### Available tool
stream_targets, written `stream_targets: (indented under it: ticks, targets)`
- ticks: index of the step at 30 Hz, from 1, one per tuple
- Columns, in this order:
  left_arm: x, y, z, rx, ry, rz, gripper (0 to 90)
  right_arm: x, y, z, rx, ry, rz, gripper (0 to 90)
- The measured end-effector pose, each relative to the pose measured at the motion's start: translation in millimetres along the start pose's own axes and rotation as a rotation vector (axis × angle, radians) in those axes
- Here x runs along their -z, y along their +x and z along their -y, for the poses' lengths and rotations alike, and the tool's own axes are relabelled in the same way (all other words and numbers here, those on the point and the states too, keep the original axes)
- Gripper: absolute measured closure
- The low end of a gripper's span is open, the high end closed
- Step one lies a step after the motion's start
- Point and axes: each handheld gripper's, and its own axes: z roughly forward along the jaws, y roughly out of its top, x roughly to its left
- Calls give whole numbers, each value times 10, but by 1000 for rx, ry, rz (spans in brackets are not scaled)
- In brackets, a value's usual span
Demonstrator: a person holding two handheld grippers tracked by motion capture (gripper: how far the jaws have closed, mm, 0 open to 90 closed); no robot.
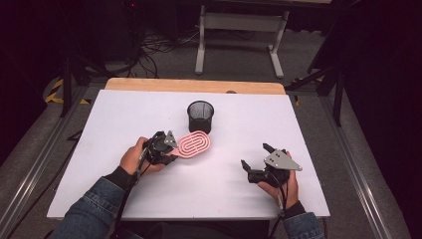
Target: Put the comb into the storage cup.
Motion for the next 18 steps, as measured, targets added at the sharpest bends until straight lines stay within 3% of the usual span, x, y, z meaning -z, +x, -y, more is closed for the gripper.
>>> stream_targets:
  ticks: [11,18]
  targets:
    - [224,-143,168,-31,-136,-83,700,9,1,-14,-15,-19,5,75]
    - [299,-146,286,-10,-218,-126,700,19,14,-76,-31,-48,7,75]
